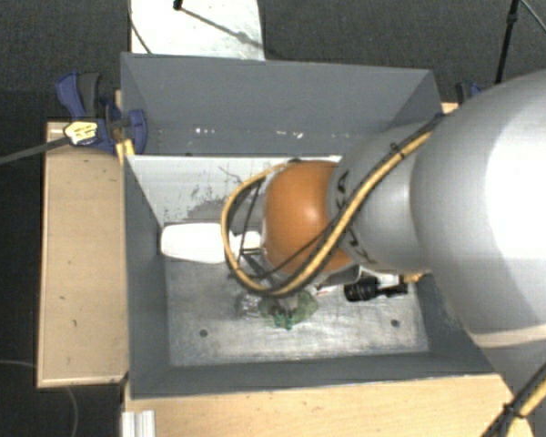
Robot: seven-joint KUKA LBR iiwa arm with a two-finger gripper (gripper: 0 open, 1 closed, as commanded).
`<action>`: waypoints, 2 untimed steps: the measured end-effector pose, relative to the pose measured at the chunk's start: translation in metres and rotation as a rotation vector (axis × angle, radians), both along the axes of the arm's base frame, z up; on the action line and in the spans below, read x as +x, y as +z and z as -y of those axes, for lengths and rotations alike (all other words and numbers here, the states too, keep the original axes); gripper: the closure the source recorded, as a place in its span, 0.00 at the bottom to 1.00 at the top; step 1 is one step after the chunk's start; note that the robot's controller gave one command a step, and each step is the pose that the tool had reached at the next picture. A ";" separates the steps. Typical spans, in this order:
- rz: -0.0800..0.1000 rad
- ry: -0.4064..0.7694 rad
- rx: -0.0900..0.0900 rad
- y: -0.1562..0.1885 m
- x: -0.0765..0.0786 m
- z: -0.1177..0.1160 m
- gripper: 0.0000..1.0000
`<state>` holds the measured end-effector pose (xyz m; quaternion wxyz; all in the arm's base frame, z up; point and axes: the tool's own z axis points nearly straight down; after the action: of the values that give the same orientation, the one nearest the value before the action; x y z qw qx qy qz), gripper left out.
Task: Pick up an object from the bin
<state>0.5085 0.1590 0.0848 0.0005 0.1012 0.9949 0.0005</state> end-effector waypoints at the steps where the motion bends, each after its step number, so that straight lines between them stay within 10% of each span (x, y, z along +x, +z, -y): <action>1: -0.008 0.058 -0.004 0.011 0.014 -0.010 1.00; 2: 0.009 0.171 0.001 0.029 0.023 -0.022 1.00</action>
Offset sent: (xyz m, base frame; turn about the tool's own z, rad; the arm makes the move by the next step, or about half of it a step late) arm -0.0229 0.0244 0.0355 -0.2745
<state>0.5312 0.1806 0.1140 0.0046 0.0159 0.9999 0.0013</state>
